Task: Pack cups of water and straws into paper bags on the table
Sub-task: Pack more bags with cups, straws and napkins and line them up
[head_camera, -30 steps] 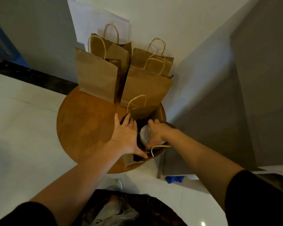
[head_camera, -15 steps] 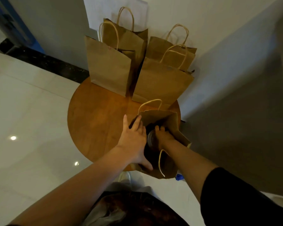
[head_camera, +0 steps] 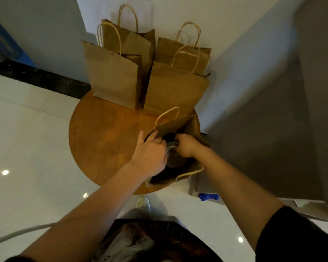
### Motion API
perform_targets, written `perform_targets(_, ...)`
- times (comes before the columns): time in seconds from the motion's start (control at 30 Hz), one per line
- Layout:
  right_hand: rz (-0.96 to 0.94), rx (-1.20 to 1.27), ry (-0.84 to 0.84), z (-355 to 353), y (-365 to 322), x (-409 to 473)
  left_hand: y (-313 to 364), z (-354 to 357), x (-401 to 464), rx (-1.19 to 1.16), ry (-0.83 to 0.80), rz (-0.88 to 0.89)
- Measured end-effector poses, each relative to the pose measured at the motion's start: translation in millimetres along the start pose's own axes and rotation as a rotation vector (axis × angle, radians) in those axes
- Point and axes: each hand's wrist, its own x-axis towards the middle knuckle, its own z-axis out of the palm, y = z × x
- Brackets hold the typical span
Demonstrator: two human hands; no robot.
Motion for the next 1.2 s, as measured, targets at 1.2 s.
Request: perform_targets(1.2,0.394,0.197,0.962,-90,362,-427,520,-75,18,-0.143,0.239,0.677)
